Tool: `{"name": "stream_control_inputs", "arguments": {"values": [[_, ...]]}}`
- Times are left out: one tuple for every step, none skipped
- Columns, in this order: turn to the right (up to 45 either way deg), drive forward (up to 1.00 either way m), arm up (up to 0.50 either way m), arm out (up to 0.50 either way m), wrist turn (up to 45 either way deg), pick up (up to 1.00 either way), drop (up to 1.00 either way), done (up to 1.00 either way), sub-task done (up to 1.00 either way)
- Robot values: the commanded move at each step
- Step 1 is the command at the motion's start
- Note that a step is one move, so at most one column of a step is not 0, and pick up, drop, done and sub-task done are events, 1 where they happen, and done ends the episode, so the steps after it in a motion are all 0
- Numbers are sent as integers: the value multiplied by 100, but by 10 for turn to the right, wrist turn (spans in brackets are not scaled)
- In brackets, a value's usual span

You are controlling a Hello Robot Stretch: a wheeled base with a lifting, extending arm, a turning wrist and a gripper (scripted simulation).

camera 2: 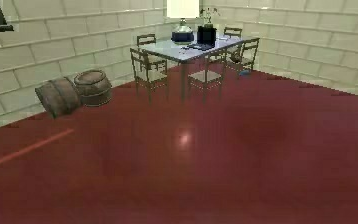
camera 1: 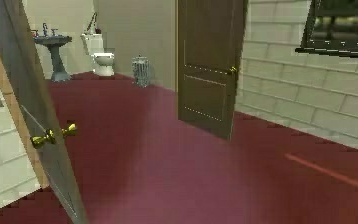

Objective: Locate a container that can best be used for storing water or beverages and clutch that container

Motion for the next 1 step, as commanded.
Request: {"name": "stream_control_inputs", "arguments": {"values": [[0, 75, 0, 0, 0, 0, 0, 0, 0]]}}
